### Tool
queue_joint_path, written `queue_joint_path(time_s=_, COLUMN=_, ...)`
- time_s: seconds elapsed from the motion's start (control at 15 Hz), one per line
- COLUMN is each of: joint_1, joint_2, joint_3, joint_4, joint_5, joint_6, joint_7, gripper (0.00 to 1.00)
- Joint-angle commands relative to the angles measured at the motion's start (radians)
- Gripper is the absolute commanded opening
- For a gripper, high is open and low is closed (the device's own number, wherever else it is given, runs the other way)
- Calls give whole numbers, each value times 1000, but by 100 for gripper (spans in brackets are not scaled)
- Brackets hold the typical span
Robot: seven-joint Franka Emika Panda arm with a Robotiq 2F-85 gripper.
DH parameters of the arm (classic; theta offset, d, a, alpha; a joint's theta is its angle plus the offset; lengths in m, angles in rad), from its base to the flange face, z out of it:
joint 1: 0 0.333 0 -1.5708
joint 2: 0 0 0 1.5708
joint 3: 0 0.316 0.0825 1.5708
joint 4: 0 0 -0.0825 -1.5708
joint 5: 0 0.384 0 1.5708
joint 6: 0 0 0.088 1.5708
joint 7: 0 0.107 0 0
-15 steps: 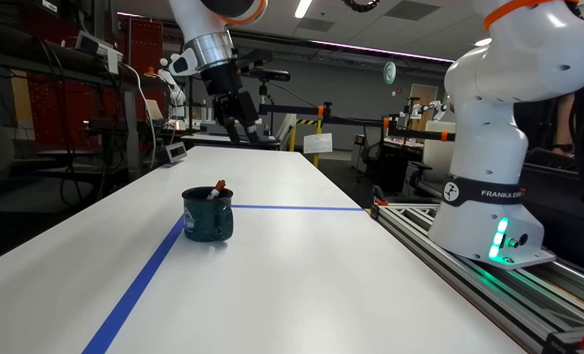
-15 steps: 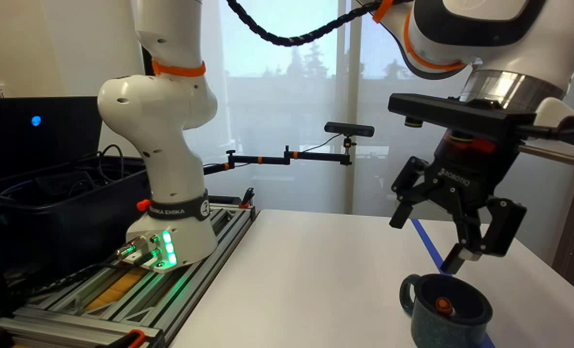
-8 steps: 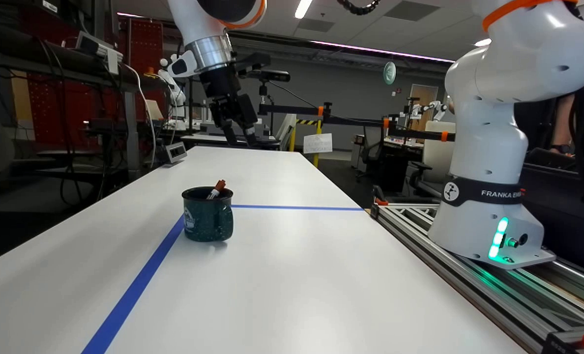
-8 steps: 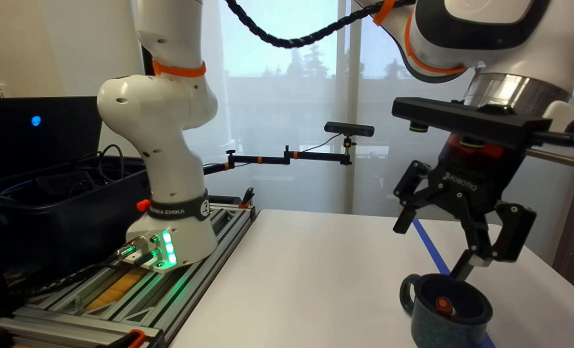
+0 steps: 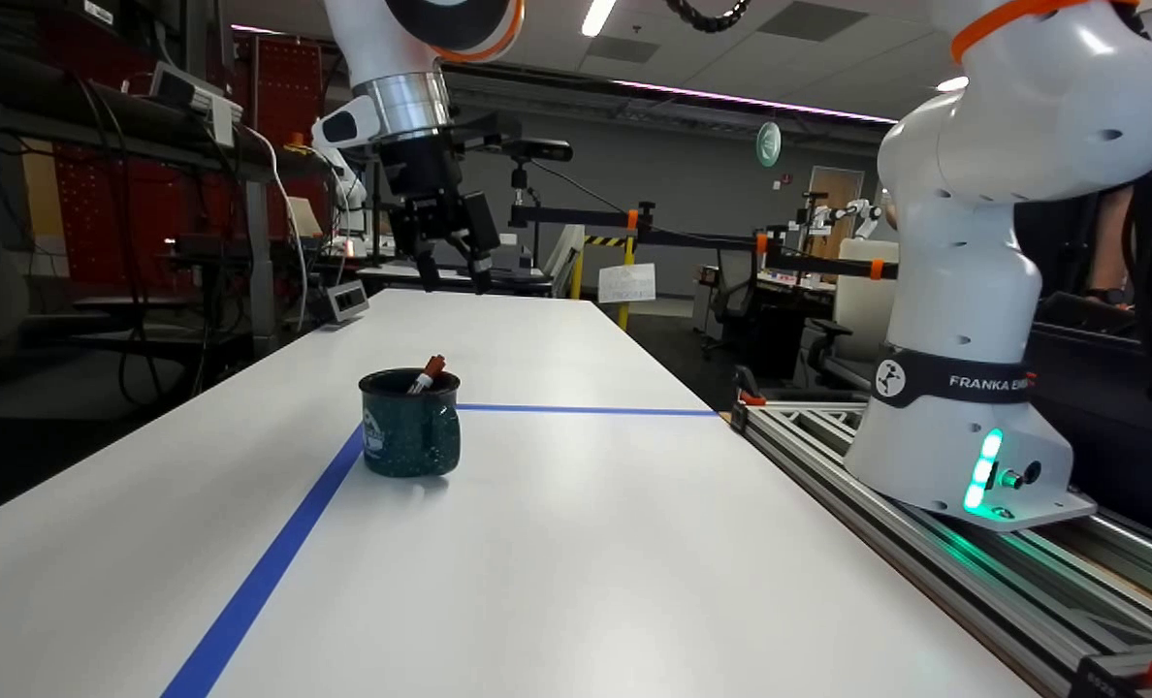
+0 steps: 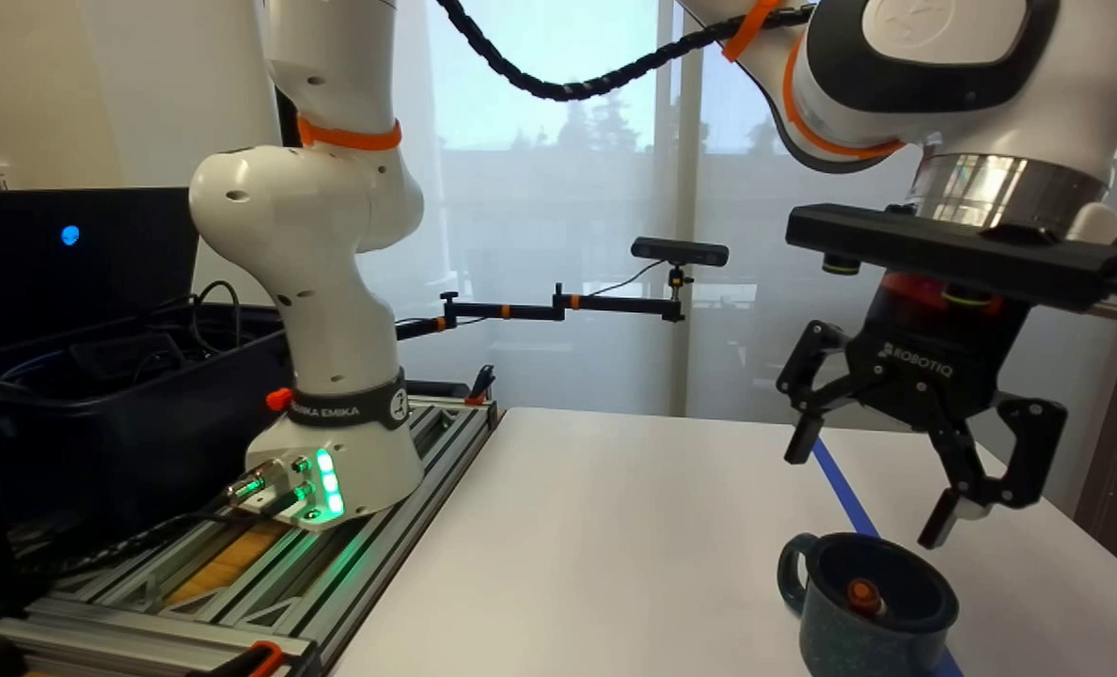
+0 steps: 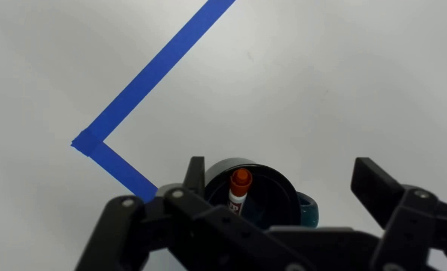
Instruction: Remove the red marker from the green mug.
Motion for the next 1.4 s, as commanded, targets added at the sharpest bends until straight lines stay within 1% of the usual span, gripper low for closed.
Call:
queue_joint_path(time_s=0.0, joint_1=-16, joint_2=12, joint_3=10, joint_4=-32, joint_5=-20, joint_6=69, joint_7=-61, gripper=100)
queue_joint_path(time_s=0.2, joint_1=-18, joint_2=40, joint_3=11, joint_4=-48, joint_5=-22, joint_6=146, joint_7=-77, gripper=100)
queue_joint_path(time_s=0.47, joint_1=-14, joint_2=71, joint_3=16, joint_4=-59, joint_5=-33, joint_6=220, joint_7=-75, gripper=100)
queue_joint_path(time_s=0.8, joint_1=-9, joint_2=95, joint_3=32, joint_4=-58, joint_5=-31, joint_6=255, joint_7=-66, gripper=100)
queue_joint_path(time_s=0.87, joint_1=-9, joint_2=97, joint_3=34, joint_4=-58, joint_5=-30, joint_6=258, joint_7=-64, gripper=89)
queue_joint_path(time_s=1.0, joint_1=-10, joint_2=101, joint_3=37, joint_4=-59, joint_5=-27, joint_6=259, joint_7=-61, gripper=74)
queue_joint_path(time_s=1.07, joint_1=-12, joint_2=102, joint_3=39, joint_4=-58, joint_5=-23, joint_6=258, joint_7=-63, gripper=64)
queue_joint_path(time_s=1.13, joint_1=-12, joint_2=103, joint_3=39, joint_4=-58, joint_5=-25, joint_6=259, joint_7=-62, gripper=59)
queue_joint_path(time_s=1.2, joint_1=-13, joint_2=103, joint_3=39, joint_4=-57, joint_5=-22, joint_6=257, joint_7=-63, gripper=50)
queue_joint_path(time_s=1.33, joint_1=-15, joint_2=103, joint_3=38, joint_4=-55, joint_5=-23, joint_6=257, joint_7=-63, gripper=44)
